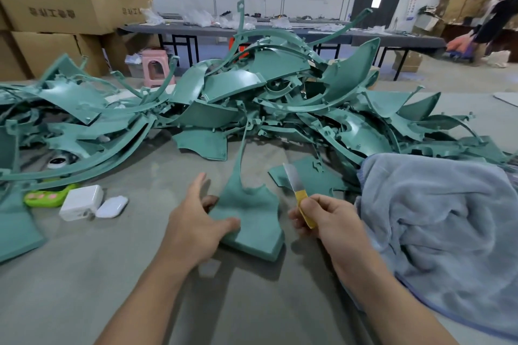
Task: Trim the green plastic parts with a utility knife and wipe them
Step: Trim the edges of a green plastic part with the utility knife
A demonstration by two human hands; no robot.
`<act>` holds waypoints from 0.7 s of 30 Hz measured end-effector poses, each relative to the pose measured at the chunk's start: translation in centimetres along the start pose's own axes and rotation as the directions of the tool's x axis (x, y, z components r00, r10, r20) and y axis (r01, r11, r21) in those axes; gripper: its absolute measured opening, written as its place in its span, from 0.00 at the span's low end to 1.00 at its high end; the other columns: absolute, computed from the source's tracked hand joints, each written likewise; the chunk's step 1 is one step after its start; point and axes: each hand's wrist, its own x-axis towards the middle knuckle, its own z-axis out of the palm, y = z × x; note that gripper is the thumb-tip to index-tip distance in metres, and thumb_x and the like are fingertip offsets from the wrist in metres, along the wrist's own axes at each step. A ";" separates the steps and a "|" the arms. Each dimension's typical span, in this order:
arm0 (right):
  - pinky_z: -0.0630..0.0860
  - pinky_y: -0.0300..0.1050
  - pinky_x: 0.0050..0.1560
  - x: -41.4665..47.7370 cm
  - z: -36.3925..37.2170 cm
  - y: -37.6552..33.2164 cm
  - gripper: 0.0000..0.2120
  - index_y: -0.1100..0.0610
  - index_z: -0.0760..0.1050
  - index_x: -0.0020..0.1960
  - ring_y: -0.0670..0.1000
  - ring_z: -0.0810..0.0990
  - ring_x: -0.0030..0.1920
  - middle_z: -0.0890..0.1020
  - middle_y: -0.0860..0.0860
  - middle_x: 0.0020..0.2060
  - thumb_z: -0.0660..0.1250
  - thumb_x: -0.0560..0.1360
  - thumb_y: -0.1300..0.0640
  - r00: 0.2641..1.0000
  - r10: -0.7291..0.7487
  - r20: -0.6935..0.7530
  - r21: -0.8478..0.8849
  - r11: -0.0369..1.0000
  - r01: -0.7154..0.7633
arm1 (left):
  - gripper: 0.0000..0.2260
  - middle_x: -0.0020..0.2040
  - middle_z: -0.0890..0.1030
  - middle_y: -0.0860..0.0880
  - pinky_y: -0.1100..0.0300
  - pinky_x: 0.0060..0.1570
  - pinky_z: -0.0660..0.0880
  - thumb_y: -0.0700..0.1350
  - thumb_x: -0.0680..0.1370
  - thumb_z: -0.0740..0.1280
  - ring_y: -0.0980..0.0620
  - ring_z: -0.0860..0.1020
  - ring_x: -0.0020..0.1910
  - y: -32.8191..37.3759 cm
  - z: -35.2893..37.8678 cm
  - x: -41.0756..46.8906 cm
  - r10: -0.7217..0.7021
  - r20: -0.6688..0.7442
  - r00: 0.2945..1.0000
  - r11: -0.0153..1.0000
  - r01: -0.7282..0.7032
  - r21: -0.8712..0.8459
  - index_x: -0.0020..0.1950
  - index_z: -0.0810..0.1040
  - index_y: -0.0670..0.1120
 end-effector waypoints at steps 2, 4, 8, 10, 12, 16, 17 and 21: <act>0.70 0.40 0.32 0.0 -0.2 0.1 0.16 0.57 0.81 0.35 0.47 0.73 0.29 0.84 0.55 0.32 0.65 0.81 0.60 0.995 -0.091 -0.030 -0.158 0.984 0.085 | 0.54 0.57 0.82 0.54 0.57 0.53 0.74 0.40 0.64 0.83 0.53 0.80 0.54 0.1 -0.5 0.4 -0.101 -0.003 0.995 0.988 0.100 -0.116 0.82 0.56 0.57; 0.64 0.38 0.28 -0.1 -0.3 0.2 0.15 0.56 0.79 0.35 0.46 0.68 0.26 0.82 0.54 0.28 0.66 0.80 0.60 0.988 -0.147 -0.051 -0.230 0.964 0.131 | 0.51 0.53 0.82 0.50 0.51 0.53 0.78 0.30 0.66 0.79 0.49 0.81 0.51 0.1 -1.0 0.6 -0.193 0.008 0.981 0.953 0.189 -0.236 0.82 0.58 0.52; 0.66 0.43 0.29 -0.2 0.0 0.4 0.14 0.55 0.79 0.35 0.47 0.68 0.26 0.80 0.53 0.27 0.68 0.79 0.57 0.975 -0.219 -0.045 -0.347 0.918 0.191 | 0.24 0.51 0.86 0.40 0.56 0.36 0.81 0.27 0.71 0.66 0.41 0.86 0.44 0.9 -2.1 -0.7 -0.203 0.338 0.919 0.819 0.348 -0.455 0.66 0.80 0.41; 0.71 0.51 0.32 -0.4 0.3 0.4 0.13 0.53 0.80 0.36 0.53 0.71 0.28 0.82 0.53 0.28 0.68 0.79 0.56 0.971 -0.236 -0.039 -0.341 0.917 0.209 | 0.20 0.52 0.86 0.38 0.51 0.42 0.83 0.28 0.71 0.62 0.37 0.85 0.49 1.0 -2.1 -1.2 -0.145 0.466 0.873 0.822 0.368 -0.435 0.57 0.85 0.41; 0.73 0.57 0.33 -0.8 0.4 0.2 0.14 0.54 0.80 0.35 0.62 0.73 0.29 0.81 0.55 0.28 0.68 0.79 0.57 0.964 -0.265 -0.024 -0.323 0.915 0.243 | 0.20 0.53 0.86 0.38 0.47 0.53 0.80 0.29 0.72 0.60 0.37 0.85 0.53 0.9 -1.8 -1.3 -0.106 0.470 0.876 0.834 0.335 -0.437 0.54 0.87 0.42; 0.71 0.52 0.33 -0.9 -0.2 -0.3 0.16 0.56 0.78 0.33 0.60 0.75 0.32 0.80 0.56 0.29 0.67 0.80 0.61 0.948 -0.318 0.000 -0.289 0.908 0.304 | 0.14 0.49 0.88 0.43 0.58 0.45 0.83 0.37 0.83 0.62 0.45 0.87 0.49 0.9 -1.5 -1.3 -0.066 0.365 0.929 0.865 0.235 -0.443 0.49 0.88 0.42; 0.72 0.46 0.34 -1.0 -0.4 -0.4 0.16 0.56 0.78 0.33 0.54 0.75 0.31 0.81 0.54 0.29 0.67 0.80 0.63 0.944 -0.330 0.009 -0.268 0.909 0.320 | 0.14 0.48 0.88 0.45 0.60 0.43 0.82 0.40 0.85 0.62 0.45 0.86 0.49 0.8 -1.3 -1.2 -0.053 0.325 0.944 0.901 0.185 -0.393 0.49 0.87 0.43; 0.75 0.48 0.41 -1.2 -0.5 -0.8 0.16 0.56 0.80 0.34 0.54 0.78 0.35 0.82 0.54 0.31 0.68 0.80 0.64 0.936 -0.340 0.094 -0.206 0.913 0.353 | 0.14 0.44 0.86 0.51 0.50 0.52 0.79 0.53 0.82 0.62 0.46 0.82 0.48 0.3 -0.7 -0.6 0.073 0.133 0.988 0.950 -0.110 0.292 0.48 0.84 0.48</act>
